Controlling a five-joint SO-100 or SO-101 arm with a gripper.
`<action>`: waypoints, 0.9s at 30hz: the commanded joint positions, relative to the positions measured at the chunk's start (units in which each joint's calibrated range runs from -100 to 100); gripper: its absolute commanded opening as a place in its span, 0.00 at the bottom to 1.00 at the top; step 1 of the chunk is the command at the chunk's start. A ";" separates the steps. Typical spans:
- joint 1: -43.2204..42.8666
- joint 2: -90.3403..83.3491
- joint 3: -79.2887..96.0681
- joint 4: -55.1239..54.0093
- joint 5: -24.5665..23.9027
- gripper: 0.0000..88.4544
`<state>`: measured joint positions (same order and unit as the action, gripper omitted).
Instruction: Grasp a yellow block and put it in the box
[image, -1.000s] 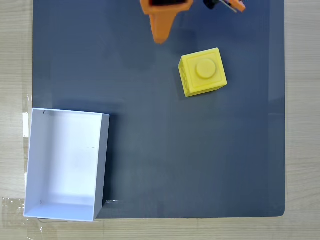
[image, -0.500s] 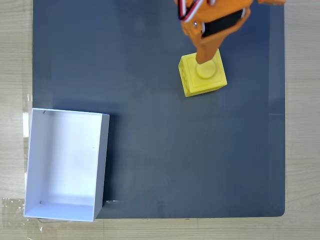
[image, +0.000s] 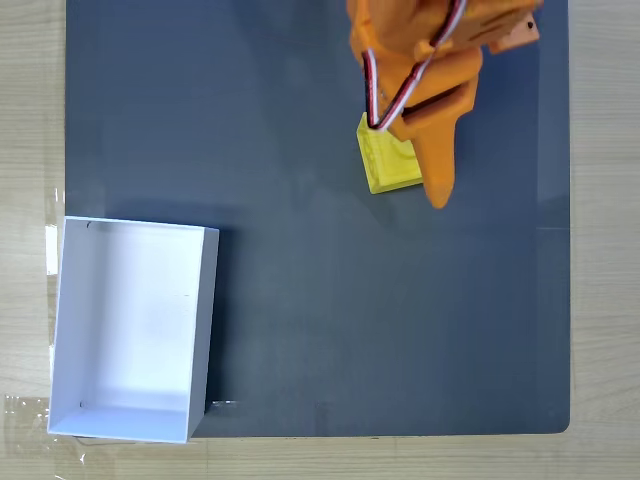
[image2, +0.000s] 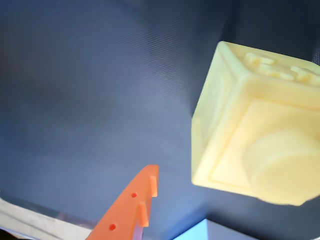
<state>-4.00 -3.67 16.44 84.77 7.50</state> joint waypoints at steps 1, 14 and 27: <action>-0.54 2.82 -0.02 -3.44 -0.16 0.61; -4.08 14.01 -0.02 -9.64 -0.21 0.55; -3.74 12.65 -3.64 -9.64 -1.57 0.16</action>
<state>-7.96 10.41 14.54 75.08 5.92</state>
